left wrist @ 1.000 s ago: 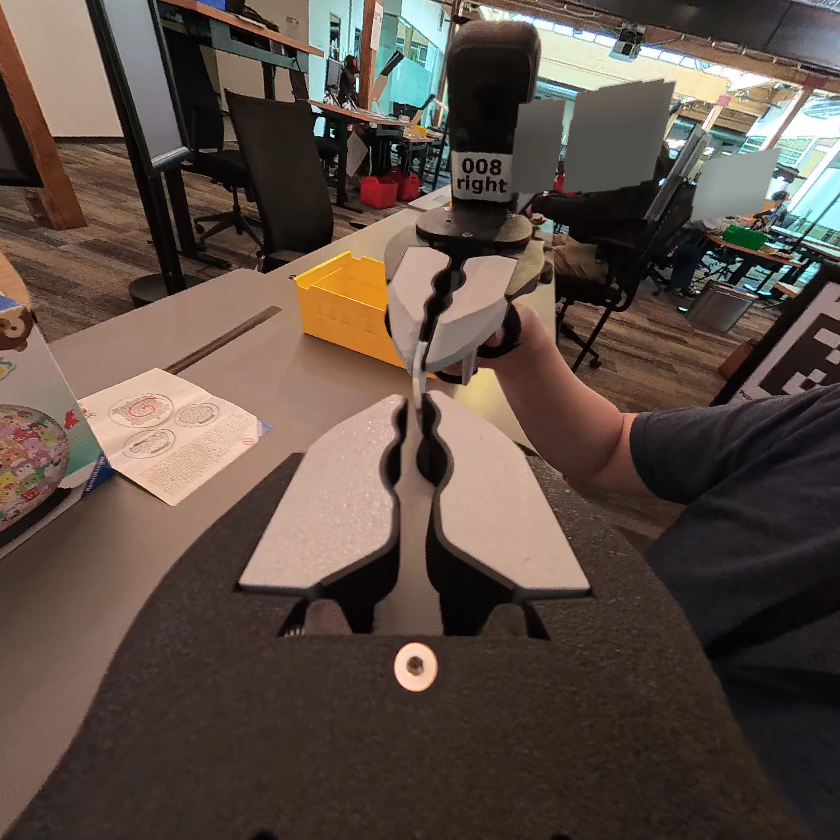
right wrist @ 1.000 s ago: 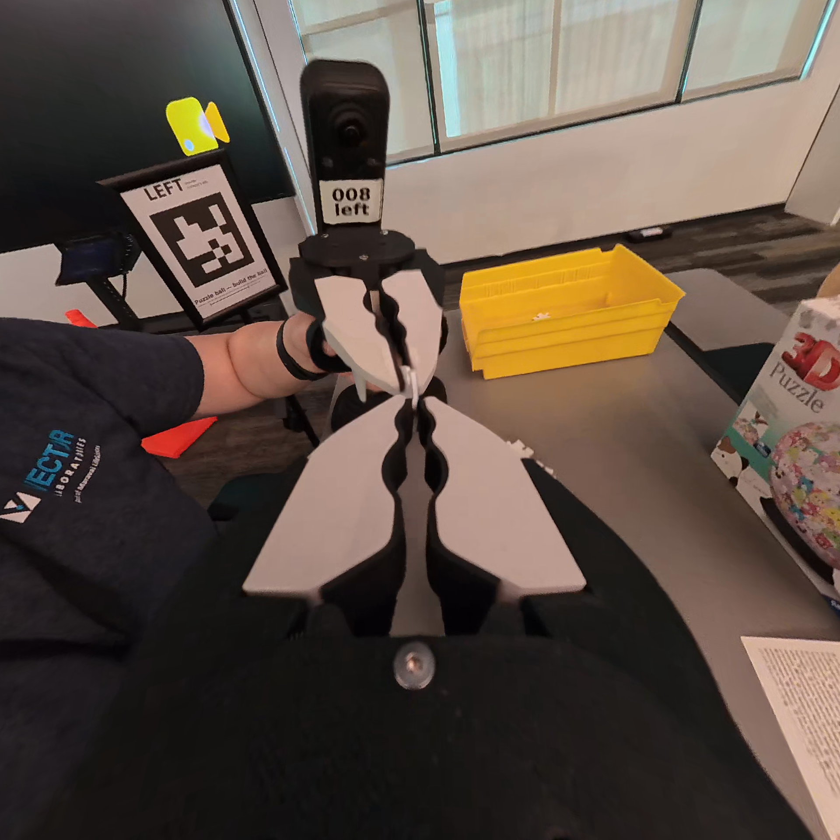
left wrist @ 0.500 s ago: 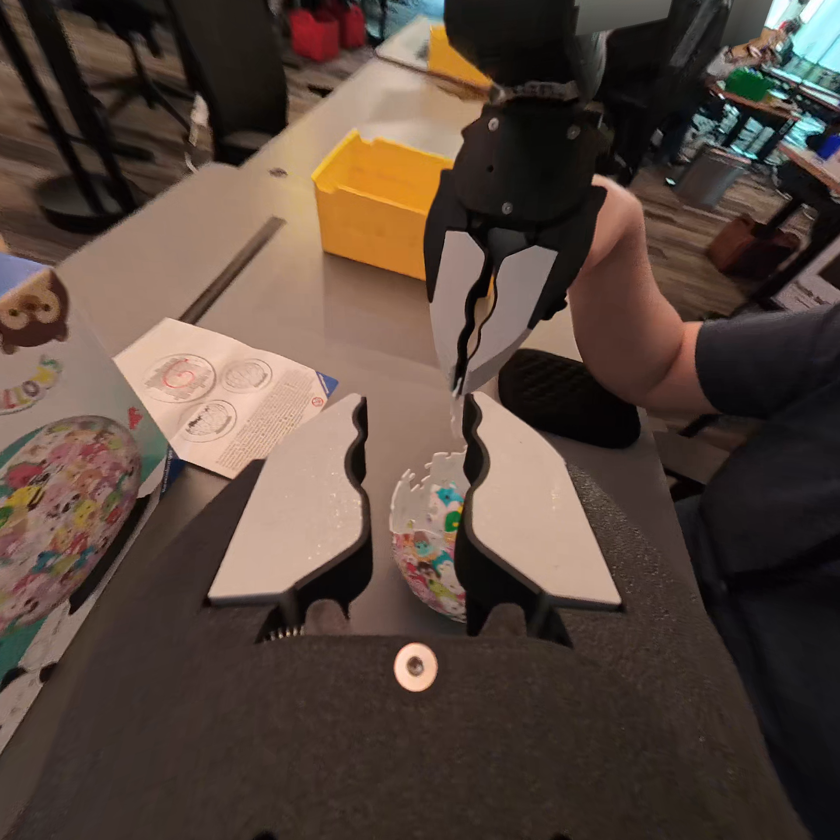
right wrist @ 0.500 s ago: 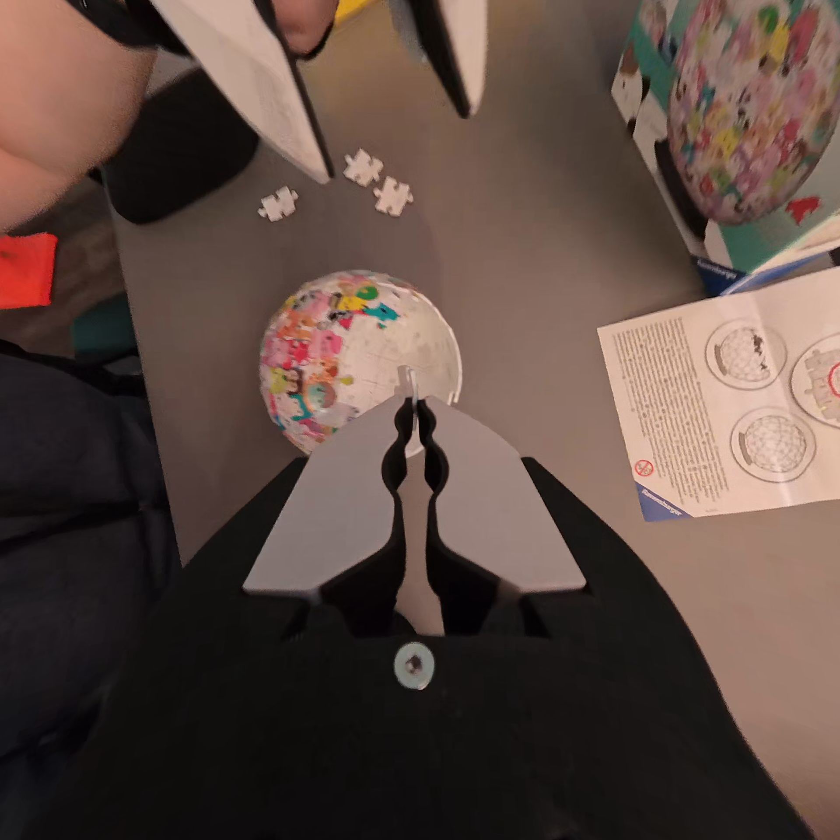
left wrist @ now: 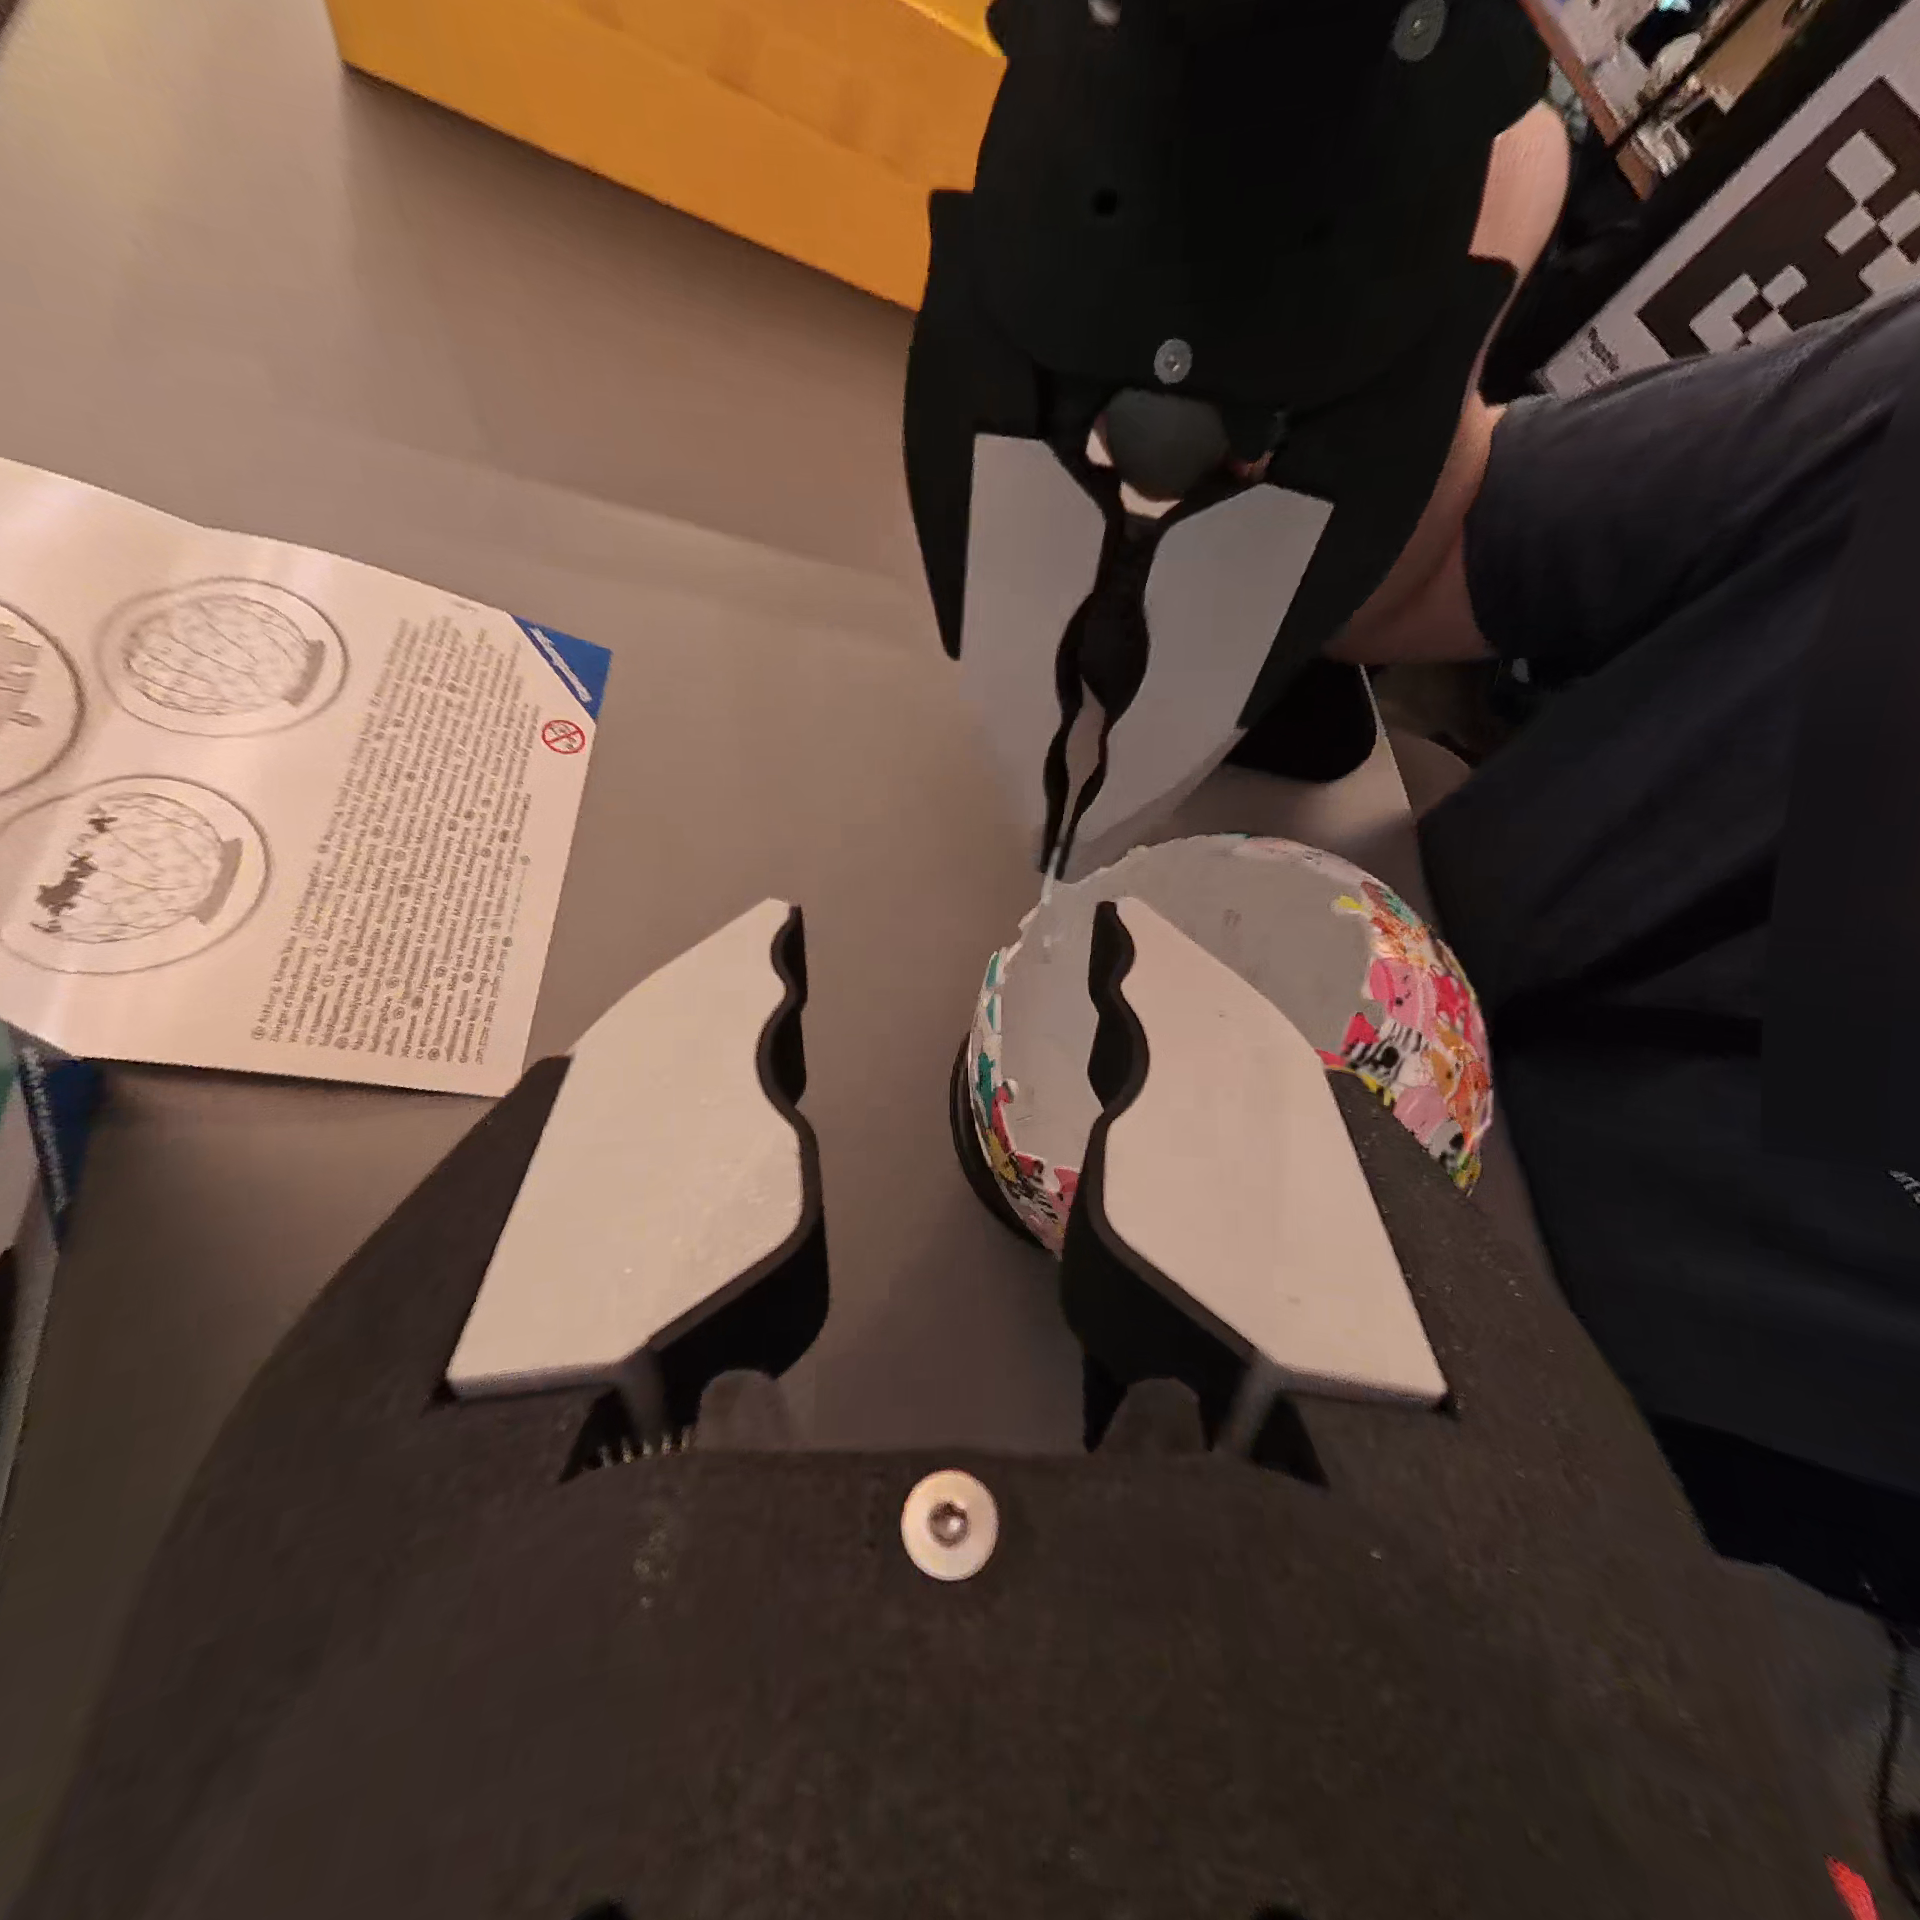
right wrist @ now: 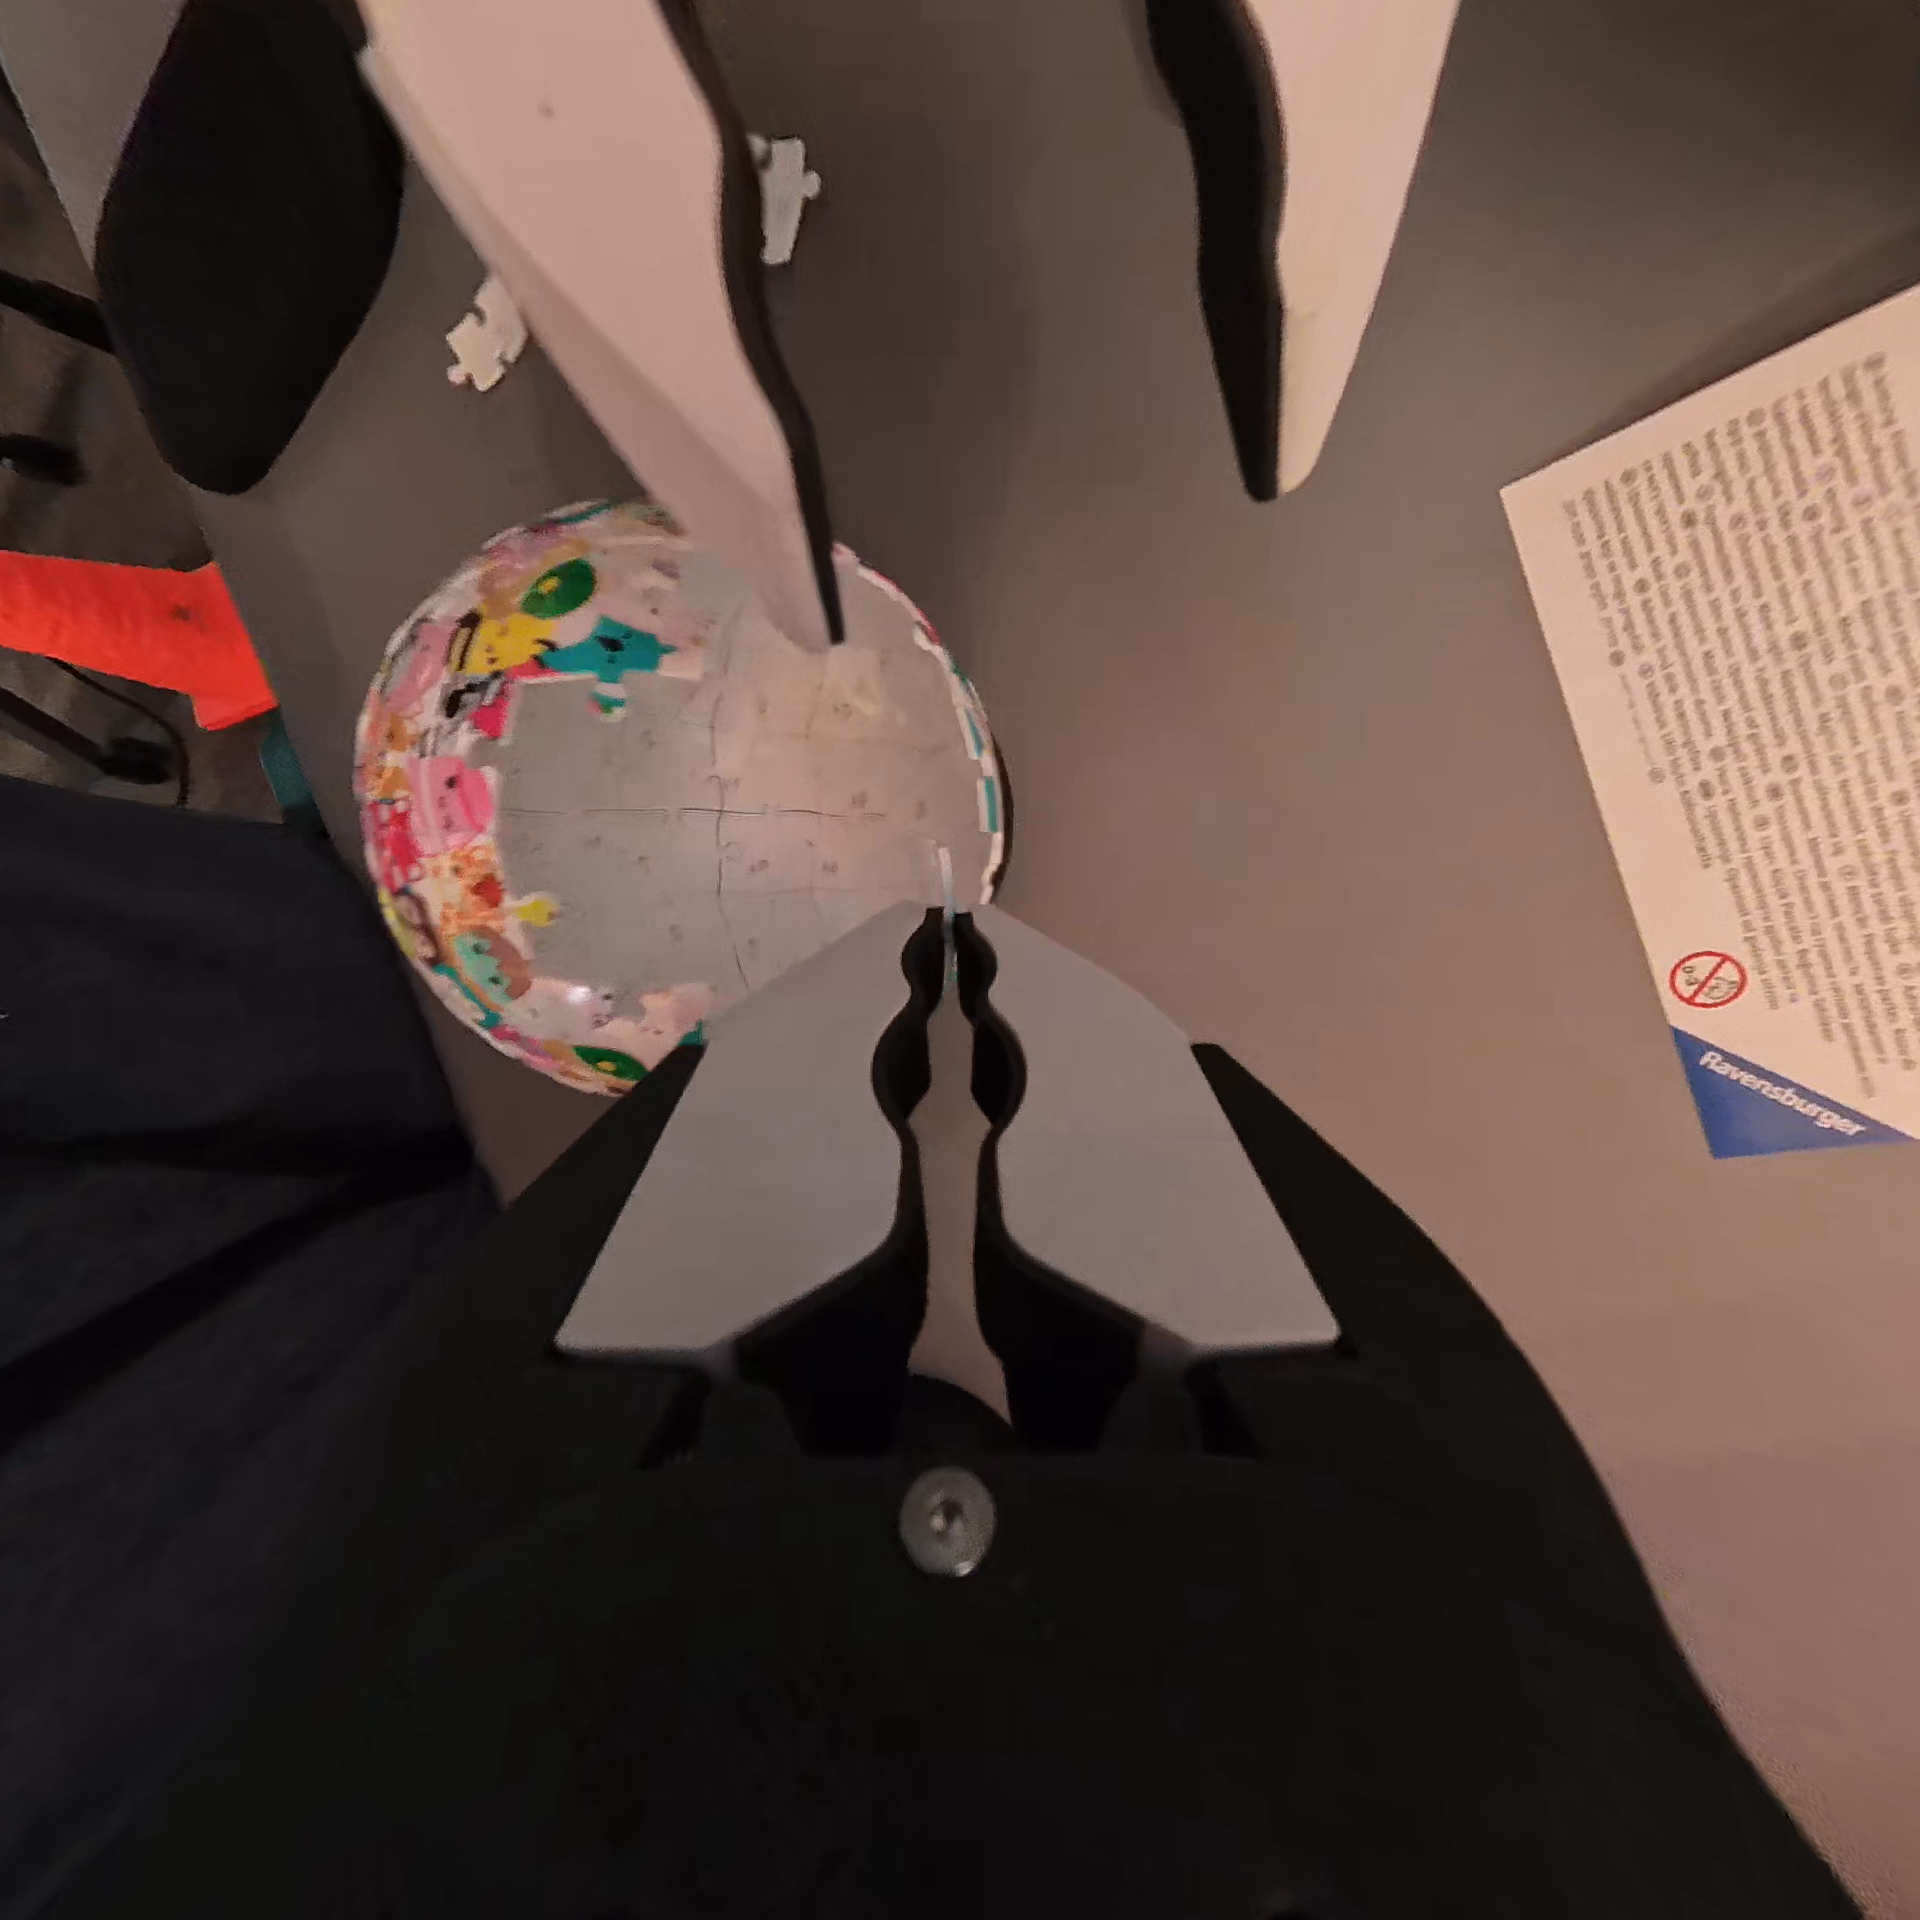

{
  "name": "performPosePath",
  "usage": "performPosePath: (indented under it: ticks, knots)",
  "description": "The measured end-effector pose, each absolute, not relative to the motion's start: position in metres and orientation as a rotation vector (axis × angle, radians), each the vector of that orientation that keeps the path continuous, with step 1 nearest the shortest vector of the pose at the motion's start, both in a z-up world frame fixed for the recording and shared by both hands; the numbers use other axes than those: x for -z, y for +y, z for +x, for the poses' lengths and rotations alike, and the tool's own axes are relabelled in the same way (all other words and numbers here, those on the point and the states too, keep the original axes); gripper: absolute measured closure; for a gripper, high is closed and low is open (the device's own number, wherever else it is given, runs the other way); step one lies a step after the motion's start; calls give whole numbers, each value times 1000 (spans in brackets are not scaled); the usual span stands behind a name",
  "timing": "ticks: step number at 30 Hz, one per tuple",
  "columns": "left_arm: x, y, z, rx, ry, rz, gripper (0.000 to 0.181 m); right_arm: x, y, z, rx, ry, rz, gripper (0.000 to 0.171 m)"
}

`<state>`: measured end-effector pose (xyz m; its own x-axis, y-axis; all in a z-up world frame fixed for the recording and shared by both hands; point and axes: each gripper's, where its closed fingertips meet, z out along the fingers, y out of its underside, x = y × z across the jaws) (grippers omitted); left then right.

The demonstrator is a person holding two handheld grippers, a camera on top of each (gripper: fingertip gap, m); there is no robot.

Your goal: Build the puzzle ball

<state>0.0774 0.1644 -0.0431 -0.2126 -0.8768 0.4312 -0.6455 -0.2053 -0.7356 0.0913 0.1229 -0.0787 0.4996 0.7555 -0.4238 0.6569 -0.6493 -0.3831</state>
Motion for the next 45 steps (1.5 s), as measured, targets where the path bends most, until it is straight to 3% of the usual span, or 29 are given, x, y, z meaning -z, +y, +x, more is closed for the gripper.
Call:
performPosePath:
  ticks: [10, 22, 26, 33, 45]
  knots:
    - [58, 145, 88, 1447, 2045, -1785, 126, 89, 124, 90, -814, -1160, -2621, 168]
    - [59, 135, 81, 1811, 2037, -1746, 123, 93, 121, 90, -619, -1245, -2630, 168]
    - [55, 128, 78, 2011, 2059, -1720, 106, 93, 122, 89, -573, -1228, -2636, 168]
    - [57, 117, 75, 2231, 2184, -1749, 94, 95, 122, 89, -498, -1222, -2643, 168]
    - [58, 108, 77, 2459, 2264, -1914, 88, 95, 123, 89, -424, -1187, -2642, 168]
